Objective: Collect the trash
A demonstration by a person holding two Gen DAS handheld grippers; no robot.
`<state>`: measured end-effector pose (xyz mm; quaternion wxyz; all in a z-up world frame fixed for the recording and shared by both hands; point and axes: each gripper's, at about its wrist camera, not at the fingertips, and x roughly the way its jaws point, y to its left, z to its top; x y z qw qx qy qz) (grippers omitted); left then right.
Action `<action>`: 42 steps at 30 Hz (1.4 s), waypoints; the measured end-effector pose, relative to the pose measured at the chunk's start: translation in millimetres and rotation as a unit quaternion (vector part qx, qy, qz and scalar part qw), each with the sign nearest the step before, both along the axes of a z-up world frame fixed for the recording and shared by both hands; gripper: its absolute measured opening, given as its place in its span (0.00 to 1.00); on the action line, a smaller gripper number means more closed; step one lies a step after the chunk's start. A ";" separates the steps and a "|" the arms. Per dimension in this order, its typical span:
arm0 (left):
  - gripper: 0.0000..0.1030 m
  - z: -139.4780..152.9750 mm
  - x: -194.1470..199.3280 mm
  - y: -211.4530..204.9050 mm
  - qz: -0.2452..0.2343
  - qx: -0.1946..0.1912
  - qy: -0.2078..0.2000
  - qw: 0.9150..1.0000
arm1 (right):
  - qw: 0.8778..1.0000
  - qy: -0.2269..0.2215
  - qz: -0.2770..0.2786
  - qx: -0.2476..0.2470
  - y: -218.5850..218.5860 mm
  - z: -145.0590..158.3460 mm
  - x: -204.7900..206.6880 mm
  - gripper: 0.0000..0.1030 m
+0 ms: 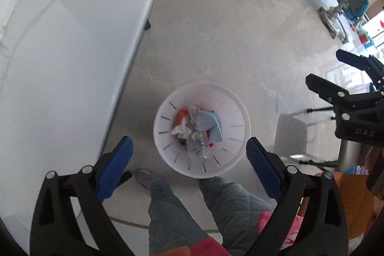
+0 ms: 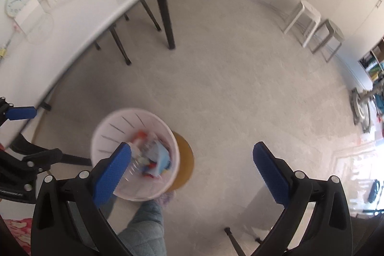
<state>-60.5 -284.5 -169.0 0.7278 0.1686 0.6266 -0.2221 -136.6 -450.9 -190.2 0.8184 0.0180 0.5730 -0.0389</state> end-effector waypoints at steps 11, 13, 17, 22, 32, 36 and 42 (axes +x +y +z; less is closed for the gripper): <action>0.93 188.6 33.9 144.3 0.160 0.010 -0.207 0.965 | 0.969 -0.217 0.119 -0.003 124.6 192.2 65.1 0.98; 0.93 220.5 39.2 167.5 0.179 0.017 -0.243 0.953 | 0.960 -0.251 0.126 -0.001 144.4 222.7 73.7 0.98; 0.93 274.0 48.3 207.4 0.205 0.014 -0.306 0.930 | 0.943 -0.305 0.130 0.008 172.2 274.9 86.8 0.98; 0.93 318.0 61.1 247.6 0.227 -0.015 -0.342 0.912 | 0.928 -0.353 0.114 0.020 202.3 321.5 90.6 0.98; 0.93 328.1 72.9 305.0 0.219 -0.042 -0.348 0.911 | 0.920 -0.385 0.072 0.013 253.8 341.0 81.1 0.98; 0.93 324.0 77.6 316.1 0.205 -0.045 -0.345 0.915 | 0.924 -0.379 0.057 0.003 267.0 337.5 80.8 0.98; 0.93 321.0 83.5 323.4 0.188 -0.055 -0.343 0.919 | 0.925 -0.377 0.046 -0.014 283.4 339.3 79.1 0.98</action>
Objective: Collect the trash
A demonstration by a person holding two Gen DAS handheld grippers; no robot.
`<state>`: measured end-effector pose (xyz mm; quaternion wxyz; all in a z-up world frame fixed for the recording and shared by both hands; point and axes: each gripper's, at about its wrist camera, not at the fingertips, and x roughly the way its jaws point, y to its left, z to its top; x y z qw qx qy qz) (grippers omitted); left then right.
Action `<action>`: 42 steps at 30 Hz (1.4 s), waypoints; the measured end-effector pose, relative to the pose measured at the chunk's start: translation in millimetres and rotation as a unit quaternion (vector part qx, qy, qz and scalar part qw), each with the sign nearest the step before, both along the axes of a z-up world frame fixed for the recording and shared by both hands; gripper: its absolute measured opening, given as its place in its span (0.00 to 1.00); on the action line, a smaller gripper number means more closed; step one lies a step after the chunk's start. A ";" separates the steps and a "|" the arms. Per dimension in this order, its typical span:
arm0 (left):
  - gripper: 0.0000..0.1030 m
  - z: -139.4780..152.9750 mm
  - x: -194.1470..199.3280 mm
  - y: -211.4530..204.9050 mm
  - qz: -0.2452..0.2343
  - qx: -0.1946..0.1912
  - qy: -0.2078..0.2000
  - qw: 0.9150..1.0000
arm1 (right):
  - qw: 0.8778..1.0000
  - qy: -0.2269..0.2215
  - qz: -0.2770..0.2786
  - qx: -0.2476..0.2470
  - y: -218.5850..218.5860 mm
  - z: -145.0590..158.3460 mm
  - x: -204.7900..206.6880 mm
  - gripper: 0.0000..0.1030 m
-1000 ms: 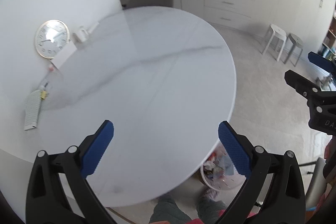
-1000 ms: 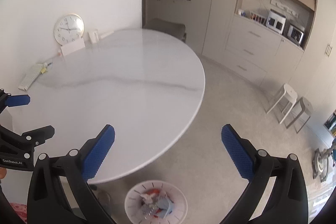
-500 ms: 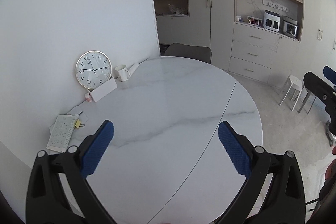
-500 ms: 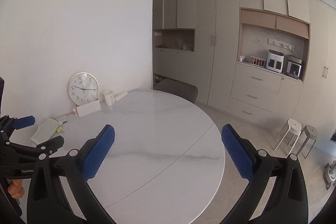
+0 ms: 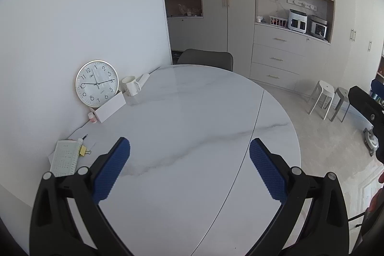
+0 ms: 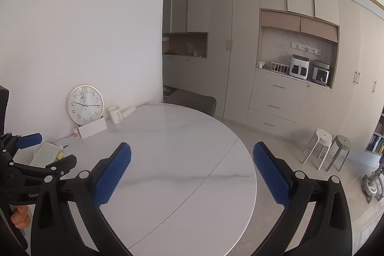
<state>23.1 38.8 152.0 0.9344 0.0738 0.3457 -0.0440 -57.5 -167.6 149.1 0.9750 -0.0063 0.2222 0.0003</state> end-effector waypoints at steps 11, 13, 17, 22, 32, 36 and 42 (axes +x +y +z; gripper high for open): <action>0.93 -1.6 8.0 10.1 -0.013 -0.004 -0.001 1.000 | 1.000 0.009 -0.003 -0.011 19.3 -3.6 6.9 0.98; 0.93 -0.9 8.9 10.1 -0.015 -0.003 -0.003 1.000 | 1.000 0.009 -0.002 -0.011 22.8 -2.9 6.2 0.98; 0.93 -1.5 12.0 11.5 -0.016 -0.006 -0.001 1.000 | 1.000 0.009 -0.004 -0.014 24.8 -1.9 6.9 0.98; 0.93 -1.2 12.5 11.1 -0.016 -0.006 -0.003 1.000 | 1.000 0.010 -0.004 -0.015 26.0 -2.4 6.3 0.98; 0.93 -0.5 10.8 8.6 -0.011 -0.007 -0.006 1.000 | 1.000 0.012 0.000 -0.013 25.2 -1.6 8.8 0.98; 0.93 -1.2 10.3 8.7 -0.011 -0.009 -0.005 1.000 | 1.000 0.012 0.001 -0.013 23.6 -1.0 9.6 0.98; 0.93 -0.5 9.1 7.7 -0.012 -0.009 -0.006 1.000 | 1.000 0.012 0.003 -0.009 23.0 -0.5 10.4 0.98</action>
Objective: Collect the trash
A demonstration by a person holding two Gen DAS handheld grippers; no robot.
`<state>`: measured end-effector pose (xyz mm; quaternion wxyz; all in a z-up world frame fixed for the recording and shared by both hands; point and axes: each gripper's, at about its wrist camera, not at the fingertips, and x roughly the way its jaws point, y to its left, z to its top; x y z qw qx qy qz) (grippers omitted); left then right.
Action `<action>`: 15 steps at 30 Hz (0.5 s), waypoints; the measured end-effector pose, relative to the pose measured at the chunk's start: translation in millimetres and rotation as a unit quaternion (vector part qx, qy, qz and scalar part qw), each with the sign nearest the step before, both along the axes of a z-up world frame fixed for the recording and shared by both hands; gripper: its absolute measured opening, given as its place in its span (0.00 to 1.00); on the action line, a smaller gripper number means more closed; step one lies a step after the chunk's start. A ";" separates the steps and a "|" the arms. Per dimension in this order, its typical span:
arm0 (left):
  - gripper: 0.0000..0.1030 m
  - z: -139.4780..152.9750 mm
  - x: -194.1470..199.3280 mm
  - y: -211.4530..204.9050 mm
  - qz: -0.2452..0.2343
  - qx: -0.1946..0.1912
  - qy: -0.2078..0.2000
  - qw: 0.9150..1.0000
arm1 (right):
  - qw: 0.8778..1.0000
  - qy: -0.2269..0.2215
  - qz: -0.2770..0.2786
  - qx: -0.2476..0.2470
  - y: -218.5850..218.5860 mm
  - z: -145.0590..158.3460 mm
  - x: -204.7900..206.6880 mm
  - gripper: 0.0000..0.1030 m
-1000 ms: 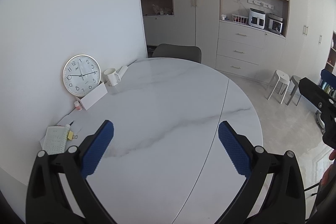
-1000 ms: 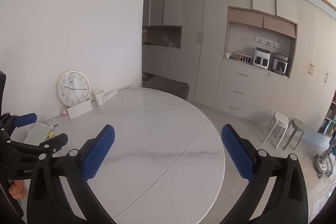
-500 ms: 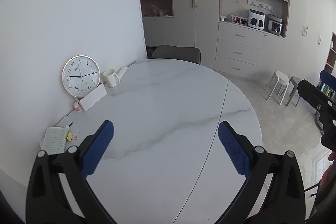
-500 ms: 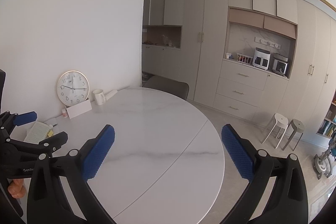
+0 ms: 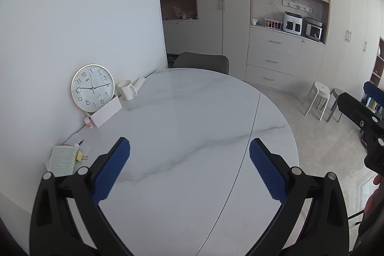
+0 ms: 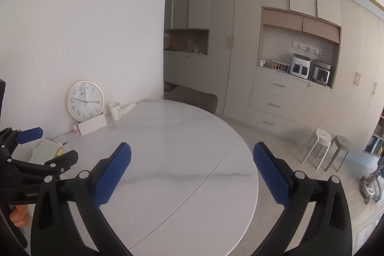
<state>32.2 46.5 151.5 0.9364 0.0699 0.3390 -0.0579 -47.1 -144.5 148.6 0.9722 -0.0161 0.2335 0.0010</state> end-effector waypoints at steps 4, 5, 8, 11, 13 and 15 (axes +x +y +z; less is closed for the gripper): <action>0.93 0.0 -0.8 -0.3 0.000 0.000 0.001 1.000 | 1.000 -0.001 -0.001 -0.001 2.5 0.5 0.4 0.98; 0.93 0.2 -1.4 -0.8 0.000 -0.001 0.000 1.000 | 1.000 -0.001 -0.001 -0.001 2.6 0.5 0.3 0.98; 0.93 0.1 -1.6 -1.0 0.000 0.000 0.001 1.000 | 1.000 -0.001 -0.001 -0.001 2.7 0.4 0.2 0.98; 0.93 0.3 -2.5 -2.0 0.000 0.000 0.001 1.000 | 1.000 -0.001 0.000 0.000 3.8 0.3 0.3 0.98; 0.93 0.4 -2.4 -2.0 0.000 -0.001 0.002 1.000 | 1.000 0.000 0.001 0.000 5.5 -0.1 0.5 0.98; 0.93 0.0 -3.8 -1.5 0.000 -0.003 0.002 1.000 | 1.000 0.001 0.001 0.000 6.5 -0.6 0.7 0.98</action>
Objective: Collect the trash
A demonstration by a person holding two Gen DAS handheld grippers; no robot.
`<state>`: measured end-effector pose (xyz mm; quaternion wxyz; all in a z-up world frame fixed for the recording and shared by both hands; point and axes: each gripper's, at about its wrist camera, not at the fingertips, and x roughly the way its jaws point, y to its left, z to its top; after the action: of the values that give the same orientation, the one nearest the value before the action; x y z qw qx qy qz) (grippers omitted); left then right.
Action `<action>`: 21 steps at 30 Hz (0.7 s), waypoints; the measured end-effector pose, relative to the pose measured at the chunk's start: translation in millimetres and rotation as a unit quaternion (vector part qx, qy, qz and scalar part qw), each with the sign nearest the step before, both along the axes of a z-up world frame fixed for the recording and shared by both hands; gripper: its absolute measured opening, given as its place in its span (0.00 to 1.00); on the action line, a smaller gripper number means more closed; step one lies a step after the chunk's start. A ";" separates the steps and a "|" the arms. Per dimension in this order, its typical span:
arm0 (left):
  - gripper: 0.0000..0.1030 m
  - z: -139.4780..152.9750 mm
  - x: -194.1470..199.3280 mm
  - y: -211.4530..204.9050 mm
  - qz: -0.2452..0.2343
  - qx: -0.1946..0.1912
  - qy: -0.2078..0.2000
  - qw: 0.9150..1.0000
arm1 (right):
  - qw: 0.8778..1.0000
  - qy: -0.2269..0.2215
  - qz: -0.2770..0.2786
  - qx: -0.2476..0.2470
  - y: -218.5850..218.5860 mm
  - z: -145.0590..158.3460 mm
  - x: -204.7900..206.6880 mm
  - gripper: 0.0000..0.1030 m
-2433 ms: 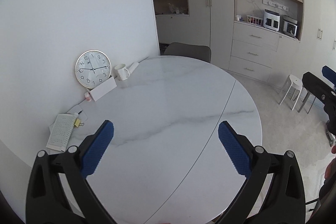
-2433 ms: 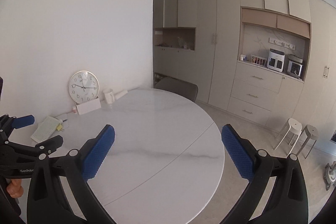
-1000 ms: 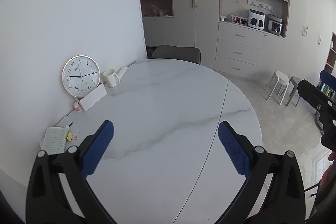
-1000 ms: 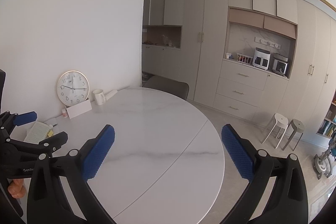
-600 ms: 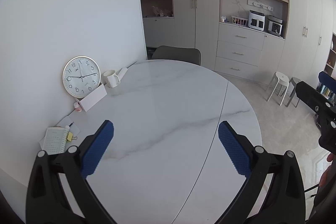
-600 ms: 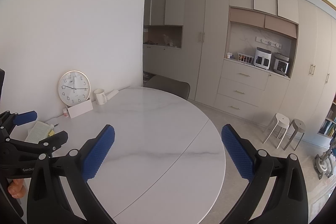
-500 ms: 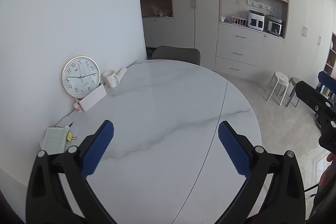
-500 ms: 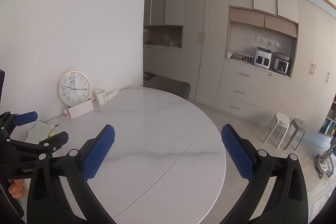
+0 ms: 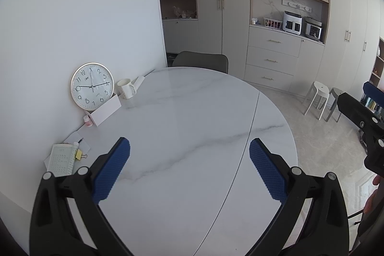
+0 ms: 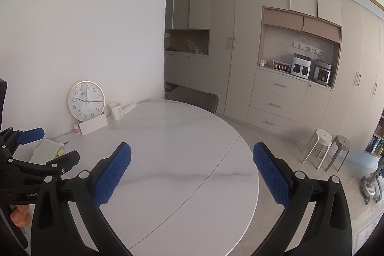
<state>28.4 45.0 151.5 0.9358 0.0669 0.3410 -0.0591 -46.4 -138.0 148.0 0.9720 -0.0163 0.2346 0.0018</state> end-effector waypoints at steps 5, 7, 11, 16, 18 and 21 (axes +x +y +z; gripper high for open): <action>0.93 -0.5 -2.8 0.0 -0.001 0.000 0.001 1.000 | 1.000 0.002 0.000 0.001 2.1 -0.8 0.2 0.98; 0.93 -0.9 -4.4 -0.1 0.000 0.000 0.000 1.000 | 1.000 0.001 -0.001 0.001 3.6 -1.1 -0.3 0.98; 0.93 -1.3 -5.4 -1.3 -0.001 0.003 0.002 1.000 | 1.000 0.001 -0.001 0.001 2.8 -1.2 -0.6 0.98; 0.93 -2.0 -3.3 -0.9 -0.003 0.003 0.005 1.000 | 1.000 0.003 -0.001 0.001 3.5 -1.1 -0.6 0.98; 0.93 -2.0 -3.5 -0.9 -0.003 0.003 0.002 1.000 | 1.000 0.001 -0.001 0.001 3.8 -1.6 -1.7 0.98; 0.93 -4.0 -2.4 1.4 0.003 0.001 0.003 1.000 | 1.000 0.002 -0.001 0.001 4.0 -1.6 -1.8 0.98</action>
<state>25.9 46.3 147.5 0.9348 0.0664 0.3444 -0.0561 -48.2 -134.0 146.5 0.9716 -0.0147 0.2361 0.0013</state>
